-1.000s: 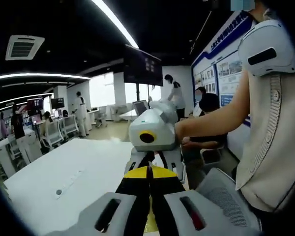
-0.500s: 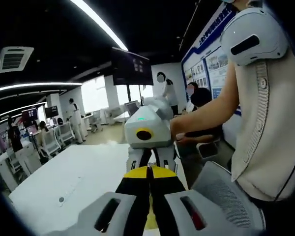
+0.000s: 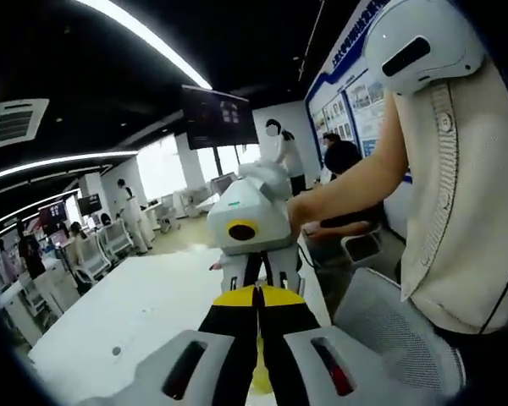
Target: Compare the silicone blocks by pressing each to a similar depth, holding the contact briefly, and releasing to observe deformation and rebound differences across the visible hardness samples.
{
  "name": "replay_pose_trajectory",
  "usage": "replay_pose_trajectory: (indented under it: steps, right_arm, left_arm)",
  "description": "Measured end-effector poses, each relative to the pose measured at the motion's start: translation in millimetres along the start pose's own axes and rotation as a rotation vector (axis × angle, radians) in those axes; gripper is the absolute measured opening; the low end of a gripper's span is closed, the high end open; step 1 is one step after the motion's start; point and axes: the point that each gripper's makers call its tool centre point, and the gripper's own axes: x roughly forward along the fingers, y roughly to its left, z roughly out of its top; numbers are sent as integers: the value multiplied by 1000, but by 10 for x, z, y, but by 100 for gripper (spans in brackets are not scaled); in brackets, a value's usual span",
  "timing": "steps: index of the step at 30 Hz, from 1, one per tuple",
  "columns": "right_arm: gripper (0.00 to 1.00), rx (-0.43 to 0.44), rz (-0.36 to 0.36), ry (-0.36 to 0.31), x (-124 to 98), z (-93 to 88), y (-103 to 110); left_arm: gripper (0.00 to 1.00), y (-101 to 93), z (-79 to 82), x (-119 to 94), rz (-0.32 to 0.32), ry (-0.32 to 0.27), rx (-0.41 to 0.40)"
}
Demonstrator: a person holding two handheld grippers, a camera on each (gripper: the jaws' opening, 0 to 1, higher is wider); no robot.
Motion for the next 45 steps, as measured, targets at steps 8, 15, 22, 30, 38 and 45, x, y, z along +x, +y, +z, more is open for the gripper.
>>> replay_pose_trajectory:
  steps: [8, 15, 22, 30, 38, 45]
  right_arm:
    - [8, -17, -4, 5, -5, -9, 3]
    - [8, -15, -6, 1, 9, -28, -30]
    - [8, -22, -10, 3, 27, -42, -67]
    - [9, -20, -33, 13, 46, -103, -155]
    - [13, -93, -90, 28, 49, -159, -265]
    - [15, -88, -93, 17, 49, -154, -274]
  left_arm:
    - [0, -15, 0, 6, -5, -2, 2]
    - [0, 1, -27, 15, -1, 5, 11]
    - [0, 40, -61, 24, 7, 18, 20]
    - [0, 116, -138, 69, 50, 63, 9]
    - [0, 173, -198, 88, 89, 89, -6]
    - [0, 183, -202, 80, 104, 83, -30]
